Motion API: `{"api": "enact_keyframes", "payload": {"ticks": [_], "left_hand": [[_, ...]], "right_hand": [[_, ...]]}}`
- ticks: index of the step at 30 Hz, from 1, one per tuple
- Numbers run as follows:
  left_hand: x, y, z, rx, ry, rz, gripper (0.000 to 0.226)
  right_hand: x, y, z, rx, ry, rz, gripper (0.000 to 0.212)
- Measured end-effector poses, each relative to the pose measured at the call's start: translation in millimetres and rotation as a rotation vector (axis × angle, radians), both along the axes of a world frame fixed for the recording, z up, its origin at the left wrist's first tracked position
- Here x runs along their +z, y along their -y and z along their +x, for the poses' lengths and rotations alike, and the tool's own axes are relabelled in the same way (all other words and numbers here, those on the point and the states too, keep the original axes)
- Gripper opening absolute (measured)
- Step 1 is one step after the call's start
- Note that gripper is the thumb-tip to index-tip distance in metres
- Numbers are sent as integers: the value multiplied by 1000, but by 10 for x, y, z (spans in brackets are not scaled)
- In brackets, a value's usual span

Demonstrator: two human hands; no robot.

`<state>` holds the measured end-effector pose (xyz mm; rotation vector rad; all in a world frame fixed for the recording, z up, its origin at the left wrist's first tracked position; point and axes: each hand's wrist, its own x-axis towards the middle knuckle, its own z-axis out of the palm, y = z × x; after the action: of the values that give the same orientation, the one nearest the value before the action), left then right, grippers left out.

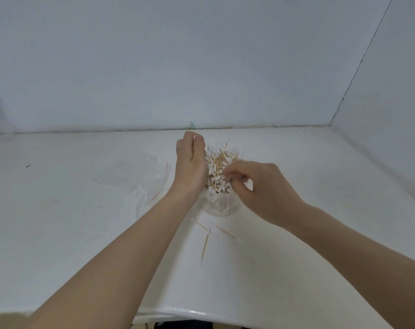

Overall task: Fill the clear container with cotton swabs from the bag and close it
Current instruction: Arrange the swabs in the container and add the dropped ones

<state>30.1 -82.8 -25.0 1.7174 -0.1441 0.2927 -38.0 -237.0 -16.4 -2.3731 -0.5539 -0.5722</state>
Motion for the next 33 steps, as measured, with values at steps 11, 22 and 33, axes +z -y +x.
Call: {"api": "enact_keyframes", "payload": {"ticks": [11, 22, 33], "left_hand": [[-140, -26, -117, -74, 40, 114, 24], [-110, 13, -2, 3, -1, 12, 29], [-121, 141, -19, 129, 44, -67, 32]], "right_hand": [[229, 77, 316, -123, -289, -23, 48], [207, 54, 399, -189, -201, 119, 11], [227, 64, 320, -111, -228, 78, 10]]}}
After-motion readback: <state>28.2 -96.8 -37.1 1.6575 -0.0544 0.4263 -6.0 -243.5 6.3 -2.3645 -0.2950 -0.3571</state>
